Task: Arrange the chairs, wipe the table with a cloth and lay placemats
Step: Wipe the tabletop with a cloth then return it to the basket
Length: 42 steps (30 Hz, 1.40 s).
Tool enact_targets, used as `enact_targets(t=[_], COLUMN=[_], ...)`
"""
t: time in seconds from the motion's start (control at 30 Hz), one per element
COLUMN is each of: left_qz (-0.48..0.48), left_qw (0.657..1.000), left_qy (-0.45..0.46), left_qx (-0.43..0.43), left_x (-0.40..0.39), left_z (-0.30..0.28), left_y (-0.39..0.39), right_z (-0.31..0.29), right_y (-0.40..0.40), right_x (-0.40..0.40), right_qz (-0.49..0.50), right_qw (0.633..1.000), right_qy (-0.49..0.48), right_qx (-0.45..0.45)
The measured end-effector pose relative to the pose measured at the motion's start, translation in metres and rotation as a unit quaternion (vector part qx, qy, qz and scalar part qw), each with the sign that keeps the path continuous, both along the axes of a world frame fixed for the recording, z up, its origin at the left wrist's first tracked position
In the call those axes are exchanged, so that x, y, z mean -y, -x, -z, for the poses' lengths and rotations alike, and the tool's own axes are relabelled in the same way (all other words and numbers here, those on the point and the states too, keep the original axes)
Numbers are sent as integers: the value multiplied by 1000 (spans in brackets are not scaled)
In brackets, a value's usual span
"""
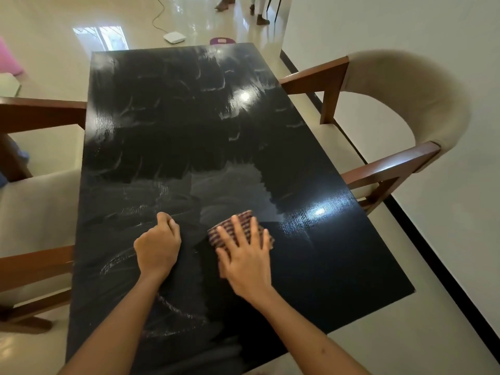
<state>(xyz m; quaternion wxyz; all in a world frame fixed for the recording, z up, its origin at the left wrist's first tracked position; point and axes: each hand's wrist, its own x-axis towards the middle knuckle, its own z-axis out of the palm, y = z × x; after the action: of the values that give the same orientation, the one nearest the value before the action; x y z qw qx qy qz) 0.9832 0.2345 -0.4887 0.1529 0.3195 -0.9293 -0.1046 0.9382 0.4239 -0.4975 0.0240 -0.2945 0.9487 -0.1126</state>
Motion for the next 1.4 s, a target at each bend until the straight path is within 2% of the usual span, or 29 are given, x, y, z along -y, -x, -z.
enact_targets(t=[0.17, 0.37, 0.53, 0.7, 0.9, 1.2, 1.4], left_qz=[-4, -4, -7, -14, -21, -33, -20], left_qw=[1000, 1000, 1000, 1000, 999, 999, 1000], left_qy=[-1, -10, -15, -21, -32, -39, -2], left_qx=[8, 11, 11, 18, 15, 4, 24], left_x=[1, 1, 2, 3, 3, 4, 8], left_z=[-2, -3, -4, -5, -4, -2, 3], left_y=[3, 5, 5, 6, 4, 6, 6], right_z=[0, -5, -3, -5, 1, 4, -1], right_y=[62, 71, 66, 23, 28, 125, 126], right_x=[-33, -18, 22, 76, 71, 23, 41], right_qz=[124, 197, 120, 6, -46, 157, 205], right_qw=[992, 980, 992, 1000, 999, 987, 978], right_qy=[-28, -25, -24, 8, 13, -31, -24], right_qx=[-6, 31, 19, 6, -7, 16, 18])
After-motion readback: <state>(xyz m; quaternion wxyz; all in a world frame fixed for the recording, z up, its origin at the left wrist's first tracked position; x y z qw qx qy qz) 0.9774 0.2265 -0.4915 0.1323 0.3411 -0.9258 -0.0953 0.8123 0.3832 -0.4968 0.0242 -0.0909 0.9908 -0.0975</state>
